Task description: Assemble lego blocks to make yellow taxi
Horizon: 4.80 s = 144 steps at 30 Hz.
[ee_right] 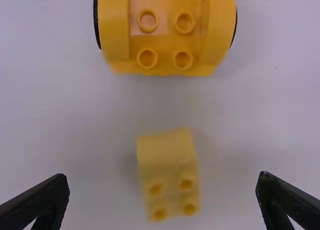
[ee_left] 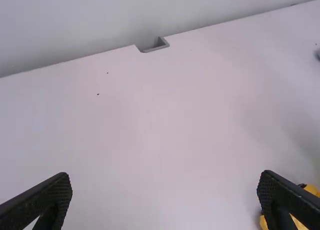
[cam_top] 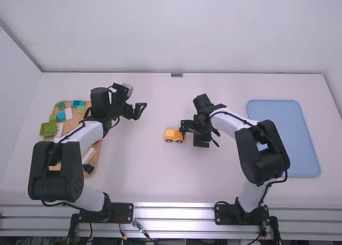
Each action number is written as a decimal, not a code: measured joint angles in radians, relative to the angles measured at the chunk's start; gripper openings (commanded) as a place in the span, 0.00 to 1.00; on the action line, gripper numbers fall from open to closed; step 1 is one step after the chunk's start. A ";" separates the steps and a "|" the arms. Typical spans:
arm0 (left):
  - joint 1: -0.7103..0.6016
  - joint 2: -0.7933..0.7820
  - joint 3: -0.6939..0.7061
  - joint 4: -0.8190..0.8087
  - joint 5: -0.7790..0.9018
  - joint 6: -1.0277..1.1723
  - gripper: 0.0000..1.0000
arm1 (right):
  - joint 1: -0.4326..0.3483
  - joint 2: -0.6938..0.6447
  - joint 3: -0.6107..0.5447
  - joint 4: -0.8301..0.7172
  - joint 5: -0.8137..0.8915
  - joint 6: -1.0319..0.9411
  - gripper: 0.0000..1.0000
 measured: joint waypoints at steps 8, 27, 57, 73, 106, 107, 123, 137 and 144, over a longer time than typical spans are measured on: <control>0.000 0.000 0.000 0.000 0.000 -0.004 0.99 | -0.034 0.077 0.019 -0.059 -0.019 0.019 0.99; 0.000 0.000 0.000 -0.020 0.020 -0.003 0.99 | -0.023 0.124 0.053 -0.015 -0.010 0.056 0.29; 0.000 0.000 0.000 0.061 0.042 -0.002 0.99 | 0.004 0.132 0.194 -0.175 0.105 1.682 0.00; 0.000 0.000 0.000 0.047 0.042 -0.002 0.99 | -0.024 0.132 0.101 -0.127 0.155 2.747 0.00; 0.000 0.000 0.000 0.026 0.042 -0.002 0.99 | 0.024 0.132 0.163 -0.246 0.220 3.039 0.69; 0.000 0.000 0.000 0.026 0.042 -0.002 0.99 | 0.017 0.132 0.198 -0.299 0.225 3.024 0.73; 0.000 0.000 0.000 0.026 0.041 0.023 0.99 | -0.105 0.127 0.516 -0.341 0.237 1.686 0.99; 0.000 0.000 0.000 -0.007 0.166 0.098 0.99 | -0.229 0.127 0.516 -0.345 -0.086 0.411 0.99; 0.000 0.000 -0.002 -0.146 0.418 0.439 0.99 | -0.318 0.127 0.516 -0.583 -0.547 -0.138 0.99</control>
